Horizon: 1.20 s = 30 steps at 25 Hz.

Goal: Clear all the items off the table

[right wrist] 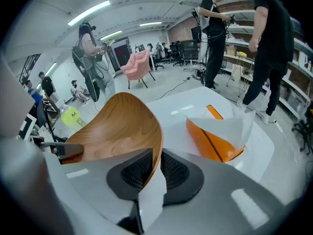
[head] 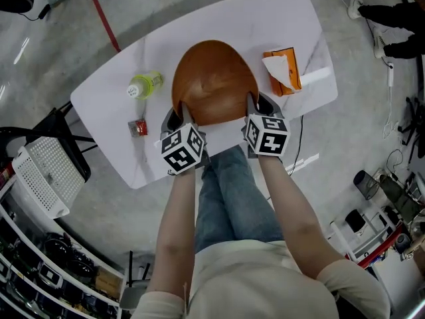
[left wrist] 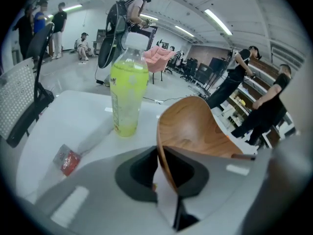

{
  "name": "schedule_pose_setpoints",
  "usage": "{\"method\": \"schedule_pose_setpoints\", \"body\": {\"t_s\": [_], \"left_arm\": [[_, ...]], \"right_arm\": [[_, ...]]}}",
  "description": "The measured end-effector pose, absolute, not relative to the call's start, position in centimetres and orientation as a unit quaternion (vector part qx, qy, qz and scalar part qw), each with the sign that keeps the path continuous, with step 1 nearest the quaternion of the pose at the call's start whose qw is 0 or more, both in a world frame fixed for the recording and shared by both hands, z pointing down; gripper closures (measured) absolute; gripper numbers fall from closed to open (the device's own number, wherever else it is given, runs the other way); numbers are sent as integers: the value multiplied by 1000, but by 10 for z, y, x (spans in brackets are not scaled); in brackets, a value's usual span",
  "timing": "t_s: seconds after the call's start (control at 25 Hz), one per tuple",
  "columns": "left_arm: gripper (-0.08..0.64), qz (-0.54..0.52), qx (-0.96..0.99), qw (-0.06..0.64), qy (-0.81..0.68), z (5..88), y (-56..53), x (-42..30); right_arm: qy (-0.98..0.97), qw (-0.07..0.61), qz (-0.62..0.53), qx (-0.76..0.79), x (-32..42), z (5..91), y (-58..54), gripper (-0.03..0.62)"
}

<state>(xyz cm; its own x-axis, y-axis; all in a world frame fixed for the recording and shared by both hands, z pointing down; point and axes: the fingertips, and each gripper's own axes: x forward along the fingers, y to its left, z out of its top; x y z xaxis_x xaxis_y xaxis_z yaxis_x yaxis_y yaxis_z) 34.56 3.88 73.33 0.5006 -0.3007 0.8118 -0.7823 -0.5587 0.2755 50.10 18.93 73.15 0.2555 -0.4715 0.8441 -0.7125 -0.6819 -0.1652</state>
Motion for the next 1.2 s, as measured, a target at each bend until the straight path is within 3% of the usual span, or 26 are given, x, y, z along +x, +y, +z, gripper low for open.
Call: {"method": "schedule_pose_setpoints", "body": {"t_s": [1.2], "left_arm": [[529,264,787,345,-438,537,30,292]], "right_arm": [[-483,157,404,761,478,535,142,548]]}}
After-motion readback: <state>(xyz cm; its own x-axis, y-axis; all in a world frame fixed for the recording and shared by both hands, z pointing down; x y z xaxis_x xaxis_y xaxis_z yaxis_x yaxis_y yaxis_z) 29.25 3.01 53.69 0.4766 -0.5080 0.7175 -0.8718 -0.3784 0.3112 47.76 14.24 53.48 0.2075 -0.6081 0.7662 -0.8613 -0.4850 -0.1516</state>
